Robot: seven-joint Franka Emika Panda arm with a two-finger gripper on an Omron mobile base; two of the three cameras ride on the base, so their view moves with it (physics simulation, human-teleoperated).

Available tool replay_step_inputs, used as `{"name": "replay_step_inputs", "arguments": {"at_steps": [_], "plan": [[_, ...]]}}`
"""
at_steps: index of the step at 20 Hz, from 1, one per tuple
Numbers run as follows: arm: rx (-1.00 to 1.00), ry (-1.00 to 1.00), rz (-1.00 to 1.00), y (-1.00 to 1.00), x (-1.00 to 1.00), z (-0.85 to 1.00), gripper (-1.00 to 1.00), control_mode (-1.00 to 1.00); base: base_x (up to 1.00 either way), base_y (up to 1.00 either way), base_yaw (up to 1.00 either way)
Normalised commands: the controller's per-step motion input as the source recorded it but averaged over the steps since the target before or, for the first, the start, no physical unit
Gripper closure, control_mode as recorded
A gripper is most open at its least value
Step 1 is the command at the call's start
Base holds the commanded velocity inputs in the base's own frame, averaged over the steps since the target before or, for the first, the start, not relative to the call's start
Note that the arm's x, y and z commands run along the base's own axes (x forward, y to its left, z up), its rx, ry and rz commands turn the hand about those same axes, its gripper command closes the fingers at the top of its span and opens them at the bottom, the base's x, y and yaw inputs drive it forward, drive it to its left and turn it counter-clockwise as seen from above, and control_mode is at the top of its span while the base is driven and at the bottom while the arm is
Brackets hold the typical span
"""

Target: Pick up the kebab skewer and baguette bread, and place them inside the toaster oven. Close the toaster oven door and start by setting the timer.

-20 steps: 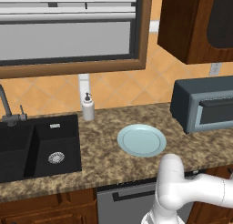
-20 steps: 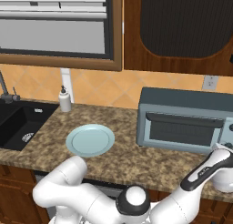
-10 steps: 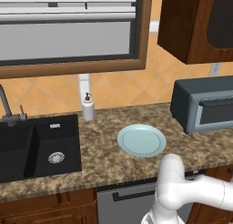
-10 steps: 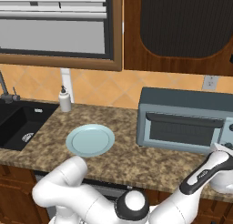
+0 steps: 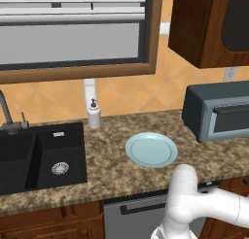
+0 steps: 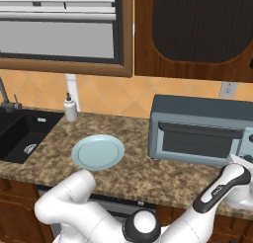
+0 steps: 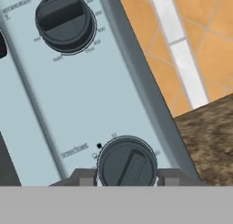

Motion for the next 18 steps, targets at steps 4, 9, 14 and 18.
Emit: {"name": "replay_step_inputs", "arguments": {"at_steps": [4, 9, 14, 18], "plan": [[0.00, 0.00, 0.02, 0.00, 0.01, 0.54, 1.00, -1.00, 0.00, 0.00, 0.00], [0.00, 0.00, 0.02, 0.00, 0.00, 0.51, 1.00, -1.00, 0.00, 0.00, 0.00], [0.10, 0.00, 0.00, 0.04, 0.00, 0.33, 1.00, -1.00, 0.00, 0.00, 0.00], [0.21, 0.00, 0.00, 0.03, 0.00, 0.23, 1.00, -1.00, 0.00, 0.00, 0.00]]}}
